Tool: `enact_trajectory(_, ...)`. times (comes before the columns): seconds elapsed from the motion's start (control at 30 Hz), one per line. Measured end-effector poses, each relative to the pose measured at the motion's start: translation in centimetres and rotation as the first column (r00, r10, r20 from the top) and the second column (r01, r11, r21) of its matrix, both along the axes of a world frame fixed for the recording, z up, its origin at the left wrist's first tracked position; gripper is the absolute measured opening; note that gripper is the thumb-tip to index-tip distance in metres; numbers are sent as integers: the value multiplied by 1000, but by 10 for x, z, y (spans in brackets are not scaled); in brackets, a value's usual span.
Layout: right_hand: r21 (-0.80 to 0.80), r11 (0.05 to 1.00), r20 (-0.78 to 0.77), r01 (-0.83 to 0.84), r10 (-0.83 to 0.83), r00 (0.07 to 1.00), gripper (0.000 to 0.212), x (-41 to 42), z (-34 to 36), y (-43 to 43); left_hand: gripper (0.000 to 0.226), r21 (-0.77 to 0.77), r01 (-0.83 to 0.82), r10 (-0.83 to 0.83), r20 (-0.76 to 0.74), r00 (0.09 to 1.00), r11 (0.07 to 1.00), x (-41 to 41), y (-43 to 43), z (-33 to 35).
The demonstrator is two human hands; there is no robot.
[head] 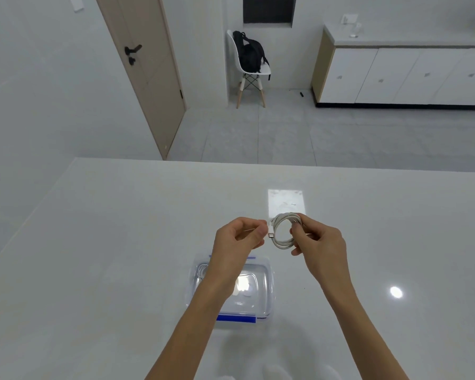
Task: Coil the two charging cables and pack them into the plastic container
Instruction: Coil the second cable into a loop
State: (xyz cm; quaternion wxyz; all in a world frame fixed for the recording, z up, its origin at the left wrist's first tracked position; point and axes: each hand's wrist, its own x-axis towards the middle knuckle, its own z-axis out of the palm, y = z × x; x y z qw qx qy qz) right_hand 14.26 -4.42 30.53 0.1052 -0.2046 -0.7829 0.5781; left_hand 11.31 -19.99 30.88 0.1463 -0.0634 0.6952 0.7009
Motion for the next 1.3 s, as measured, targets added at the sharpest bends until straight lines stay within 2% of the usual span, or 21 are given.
enact_trajectory(0.17, 55, 998, 18, -24, 23, 1000, 22, 4, 0, -1, 20, 129, 119, -134, 117, 984, 984, -1, -4, 3)
enact_trajectory(0.27, 108, 986, 76, -129, 122, 990, 20, 7, 0, 6, 23, 183, 252, -283, 167, 944, 950, -8, -17, 6)
enact_trajectory(0.37, 148, 957, 134, -249, 231, 964, 22, 12, 0, 9, 16, -5, 361, -356, 155, 921, 932, -9, -18, 10)
enact_trajectory(0.47, 252, 886, 218, -390, 341, 914, 20, 14, 2, 11, 9, -215, 326, -319, 67, 945, 920, -15, -16, 13)
enact_trajectory(0.53, 282, 822, 280, -495, 423, 862, 18, 15, 5, 13, 9, -251, 306, -307, 34, 951, 918, -21, -18, 18)
enact_trajectory(0.63, 299, 777, 299, -554, 475, 827, 18, 19, 9, 12, 10, -257, 272, -283, -6, 959, 927, -26, -18, 24)
enact_trajectory(0.8, 315, 767, 319, -559, 469, 824, 23, 23, 9, 7, 13, -256, 234, -251, -37, 967, 938, -26, -12, 26)
enact_trajectory(0.93, 370, 817, 250, -441, 370, 895, 20, 19, 14, 13, 11, -111, 212, -214, -5, 977, 971, -17, -11, 36)
enact_trajectory(1.0, 446, 818, 237, -363, 283, 930, 23, 15, 13, 17, 11, -77, 241, -241, 16, 970, 967, -4, -6, 38)
enact_trajectory(1.1, 573, 760, 226, -306, 212, 951, 25, 13, 11, 15, 14, -52, 234, -232, 40, 972, 971, 19, 7, 33)
enact_trajectory(1.17, 542, 795, 216, -272, 181, 960, 26, 14, 12, 16, 21, -47, 190, -186, 69, 980, 981, 27, 15, 24)
enact_trajectory(1.3, 413, 882, 236, -229, 139, 962, 26, 16, 17, 17, 14, -215, 123, -122, 16, 992, 969, 29, 17, 9)
